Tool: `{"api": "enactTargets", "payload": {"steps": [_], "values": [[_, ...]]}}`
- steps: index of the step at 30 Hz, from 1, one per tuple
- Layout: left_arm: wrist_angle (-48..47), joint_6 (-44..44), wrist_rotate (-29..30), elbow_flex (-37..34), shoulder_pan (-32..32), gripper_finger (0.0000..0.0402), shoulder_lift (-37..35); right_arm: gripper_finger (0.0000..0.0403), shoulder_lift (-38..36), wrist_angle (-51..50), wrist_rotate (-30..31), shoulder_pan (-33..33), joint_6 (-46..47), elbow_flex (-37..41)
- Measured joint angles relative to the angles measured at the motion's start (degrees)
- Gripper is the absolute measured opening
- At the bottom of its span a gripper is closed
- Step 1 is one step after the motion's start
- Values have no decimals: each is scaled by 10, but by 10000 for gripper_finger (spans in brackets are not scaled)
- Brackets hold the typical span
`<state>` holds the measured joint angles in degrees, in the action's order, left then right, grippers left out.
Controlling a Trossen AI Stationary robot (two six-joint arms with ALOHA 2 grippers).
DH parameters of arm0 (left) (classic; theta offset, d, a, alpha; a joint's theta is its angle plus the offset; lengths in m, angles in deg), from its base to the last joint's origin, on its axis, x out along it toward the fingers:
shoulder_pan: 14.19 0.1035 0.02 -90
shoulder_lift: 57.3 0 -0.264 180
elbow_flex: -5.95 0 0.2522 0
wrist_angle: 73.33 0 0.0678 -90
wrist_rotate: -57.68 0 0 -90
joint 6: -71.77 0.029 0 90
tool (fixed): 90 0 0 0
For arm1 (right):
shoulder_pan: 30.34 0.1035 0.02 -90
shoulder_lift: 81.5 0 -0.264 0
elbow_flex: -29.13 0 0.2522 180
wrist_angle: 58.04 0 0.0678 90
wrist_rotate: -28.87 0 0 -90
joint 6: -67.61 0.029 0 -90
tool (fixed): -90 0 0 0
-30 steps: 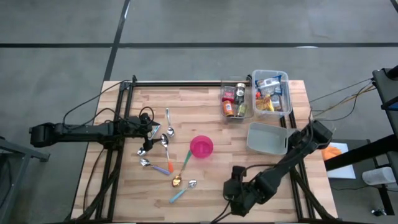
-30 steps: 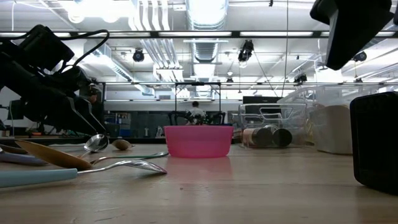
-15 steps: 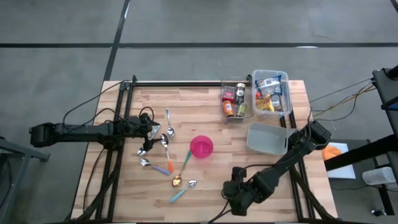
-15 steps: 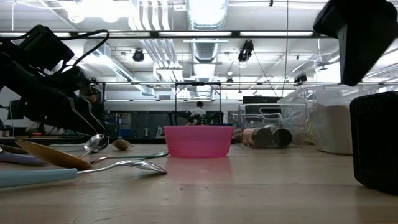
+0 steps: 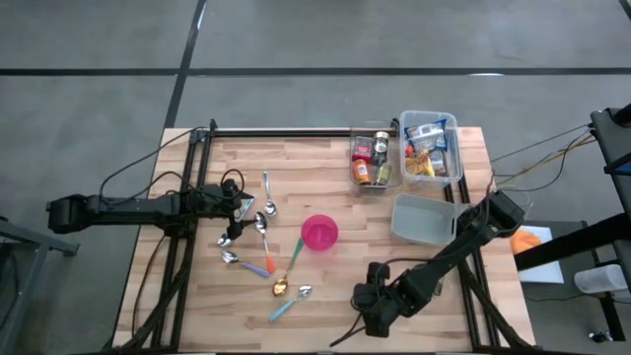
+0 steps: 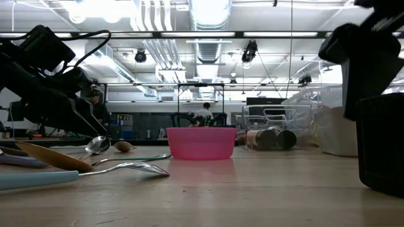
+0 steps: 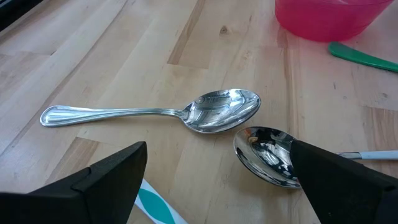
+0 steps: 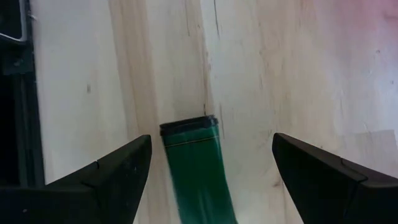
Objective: Pick & Place Food Item
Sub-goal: Put the black seasoning can into the transparent bin
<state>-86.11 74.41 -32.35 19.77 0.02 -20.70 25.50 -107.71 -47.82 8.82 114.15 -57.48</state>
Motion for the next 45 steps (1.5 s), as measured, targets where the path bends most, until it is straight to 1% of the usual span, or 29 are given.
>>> {"api": "enactTargets", "payload": {"steps": [7, 14, 16, 19, 29, 35, 38, 40, 45], "values": [[0, 0, 0, 0, 0, 396, 0, 331, 0, 50, 0, -5, 0, 37], [0, 0, 0, 0, 0, 396, 0, 331, 0, 69, 0, -11, 0, 61], [0, 0, 0, 0, 0, 396, 0, 325, 0, 70, 1, -13, 0, 65], [0, 0, 0, 0, 0, 396, 0, 300, 0, 72, 1, -16, 0, 68], [0, 0, 0, 0, 0, 396, 0, 180, 0, 70, 2, -26, -6, 70], [0, 0, 0, 0, 0, 396, 0, 123, 0, 70, 2, -27, -7, 70], [0, 0, 0, 0, 0, 396, 0, 109, 0, 70, 3, -27, -9, 70], [0, 0, 0, 0, 0, 396, 0, 108, 0, 70, 3, -27, -16, 70], [0, 0, 0, 0, 0, 396, 0, 135, 0, 69, 3, -27, -17, 70]]}}
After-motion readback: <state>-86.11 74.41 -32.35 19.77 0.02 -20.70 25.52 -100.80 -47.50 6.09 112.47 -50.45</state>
